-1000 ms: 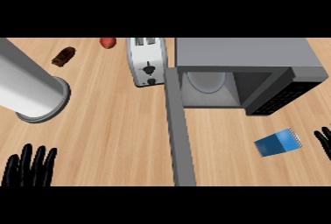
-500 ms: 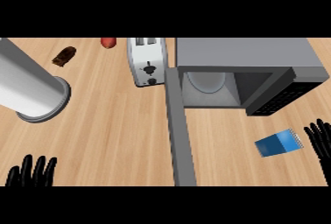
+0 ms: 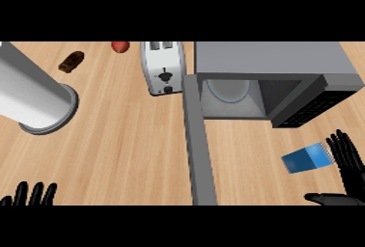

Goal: Pick up the milk, place it into the microwave and close the microwave

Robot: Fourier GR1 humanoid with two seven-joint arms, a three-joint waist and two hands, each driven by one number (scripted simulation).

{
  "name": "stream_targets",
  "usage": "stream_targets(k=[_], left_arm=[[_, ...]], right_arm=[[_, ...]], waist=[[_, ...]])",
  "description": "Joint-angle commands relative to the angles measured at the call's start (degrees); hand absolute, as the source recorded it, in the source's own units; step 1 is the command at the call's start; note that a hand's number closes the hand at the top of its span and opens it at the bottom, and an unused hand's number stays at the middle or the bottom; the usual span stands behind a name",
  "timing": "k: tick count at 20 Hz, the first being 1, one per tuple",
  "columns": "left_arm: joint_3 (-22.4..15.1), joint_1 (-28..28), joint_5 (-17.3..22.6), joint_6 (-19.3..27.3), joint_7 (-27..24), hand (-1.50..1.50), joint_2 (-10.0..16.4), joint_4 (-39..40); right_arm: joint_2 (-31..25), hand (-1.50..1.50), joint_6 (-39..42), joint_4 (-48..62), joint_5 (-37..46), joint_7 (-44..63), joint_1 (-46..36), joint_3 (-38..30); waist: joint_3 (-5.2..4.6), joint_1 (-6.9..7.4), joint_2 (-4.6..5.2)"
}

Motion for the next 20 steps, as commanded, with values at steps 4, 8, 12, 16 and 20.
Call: stream_targets(k=[4, 8, 12, 16, 20], left_arm=[[1.3, -0.2, 0.8, -0.8, -2.9, -1.50, 0.2, 2.5], [1.1, 0.1, 1.8, -1.2, -2.5, -1.50, 0.7, 2.6], [-1.1, 1.9, -0.2, -1.3, -4.5, -1.50, 0.3, 2.0], [0.5, -3.6, -0.3, 0.5, -3.3, -1.50, -0.8, 6.4], [-2.9, 0.9, -2.5, 0.6, -3.0, -1.50, -0.5, 2.2]], right_arm=[[-3.5, -1.50, 0.3, 16.3, 2.5, -13.8, -5.2, 0.2], [-3.5, -1.50, -2.2, 21.9, 3.4, -15.7, -8.6, 1.3], [-4.1, -1.50, -3.7, 25.1, 4.8, -20.5, -8.6, 2.5], [-2.7, -1.50, -5.2, 26.5, 5.6, -19.8, -11.7, 4.5], [-4.6, -1.50, -2.2, 31.3, 4.7, -23.1, -12.9, 4.2]], waist=[[0.01, -0.02, 0.04], [0.01, 0.02, 0.07], [0.03, 0.05, 0.04], [0.01, -0.20, 0.12], [0.12, 0.32, 0.22]])
